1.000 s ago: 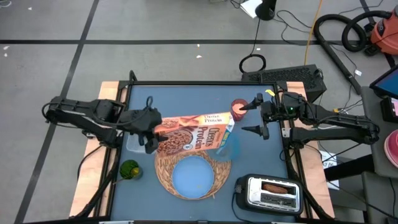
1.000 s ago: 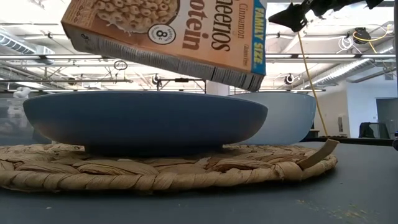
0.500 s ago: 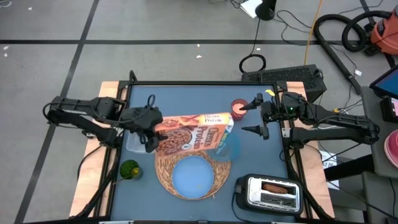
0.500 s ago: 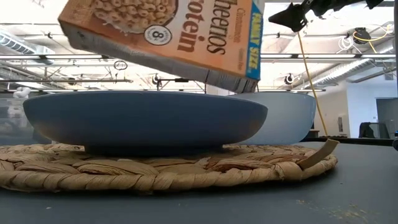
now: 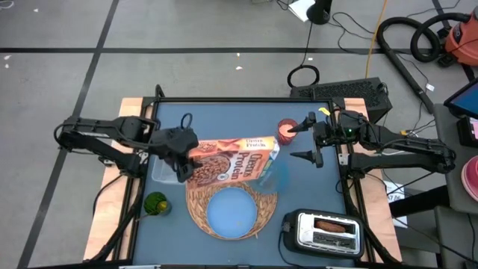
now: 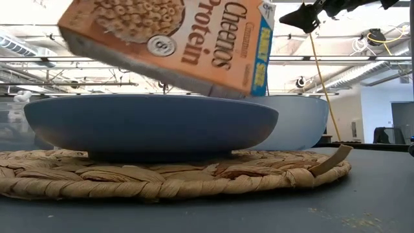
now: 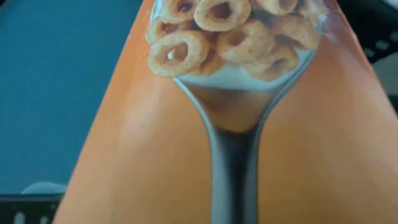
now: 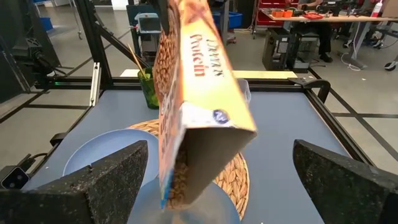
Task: Arrange a breakfast setting
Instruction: Pour the cereal into the blue bowl
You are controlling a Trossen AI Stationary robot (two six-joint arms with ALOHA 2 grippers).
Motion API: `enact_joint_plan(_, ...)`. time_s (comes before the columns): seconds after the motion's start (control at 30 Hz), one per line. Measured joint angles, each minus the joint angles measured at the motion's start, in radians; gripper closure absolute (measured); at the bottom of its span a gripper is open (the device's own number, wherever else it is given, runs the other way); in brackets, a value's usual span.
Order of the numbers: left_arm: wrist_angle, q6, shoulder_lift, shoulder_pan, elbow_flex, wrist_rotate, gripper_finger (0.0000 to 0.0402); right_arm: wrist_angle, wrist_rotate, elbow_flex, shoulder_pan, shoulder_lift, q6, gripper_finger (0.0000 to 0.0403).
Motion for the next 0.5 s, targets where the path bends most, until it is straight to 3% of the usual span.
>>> enact_joint_plan(0.5, 0.004, 0.026, -0.002, 0.015, 0.001, 0.01, 0.0156, 0.0, 0.0, 0.0, 0.0, 0.0, 0.0, 0.0012)
